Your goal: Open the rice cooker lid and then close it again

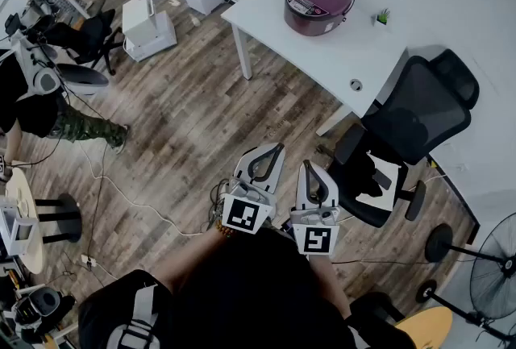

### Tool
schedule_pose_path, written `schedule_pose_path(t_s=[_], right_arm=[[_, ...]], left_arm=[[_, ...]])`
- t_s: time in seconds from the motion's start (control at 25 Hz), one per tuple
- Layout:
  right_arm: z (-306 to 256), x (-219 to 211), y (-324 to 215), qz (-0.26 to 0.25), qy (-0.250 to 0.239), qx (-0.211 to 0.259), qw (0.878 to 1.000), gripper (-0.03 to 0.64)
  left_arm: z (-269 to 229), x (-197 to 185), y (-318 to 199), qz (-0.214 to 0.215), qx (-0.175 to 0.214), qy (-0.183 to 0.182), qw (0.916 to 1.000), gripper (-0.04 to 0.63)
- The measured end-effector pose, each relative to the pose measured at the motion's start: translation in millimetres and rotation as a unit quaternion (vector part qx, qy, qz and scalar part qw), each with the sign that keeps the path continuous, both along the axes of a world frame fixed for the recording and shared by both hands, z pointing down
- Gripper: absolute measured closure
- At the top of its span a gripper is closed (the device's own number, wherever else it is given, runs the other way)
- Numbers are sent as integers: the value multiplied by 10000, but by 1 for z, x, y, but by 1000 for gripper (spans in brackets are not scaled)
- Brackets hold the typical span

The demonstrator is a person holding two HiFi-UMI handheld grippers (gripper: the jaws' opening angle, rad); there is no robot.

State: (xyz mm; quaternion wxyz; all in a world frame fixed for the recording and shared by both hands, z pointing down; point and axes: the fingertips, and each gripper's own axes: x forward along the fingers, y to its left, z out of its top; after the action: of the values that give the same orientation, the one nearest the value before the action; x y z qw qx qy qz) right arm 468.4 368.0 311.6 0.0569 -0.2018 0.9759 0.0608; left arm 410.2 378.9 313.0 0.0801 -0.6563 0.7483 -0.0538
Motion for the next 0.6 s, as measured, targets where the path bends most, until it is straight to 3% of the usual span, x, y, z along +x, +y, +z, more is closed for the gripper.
schedule_pose_path(t_s=[0.28, 0.48, 0.6], right_arm=[[8, 4, -13, -73, 56, -20, 10000, 588], [13, -11, -21, -170, 114, -234, 9995, 586], [12, -26, -27, -229, 164, -202, 9994, 586]], left_arm=[[3, 3, -2, -160, -9, -92, 9998, 569], [15, -14, -4, -311, 81, 578, 9978, 569], [16, -27, -13, -237, 89, 575, 9980, 569]])
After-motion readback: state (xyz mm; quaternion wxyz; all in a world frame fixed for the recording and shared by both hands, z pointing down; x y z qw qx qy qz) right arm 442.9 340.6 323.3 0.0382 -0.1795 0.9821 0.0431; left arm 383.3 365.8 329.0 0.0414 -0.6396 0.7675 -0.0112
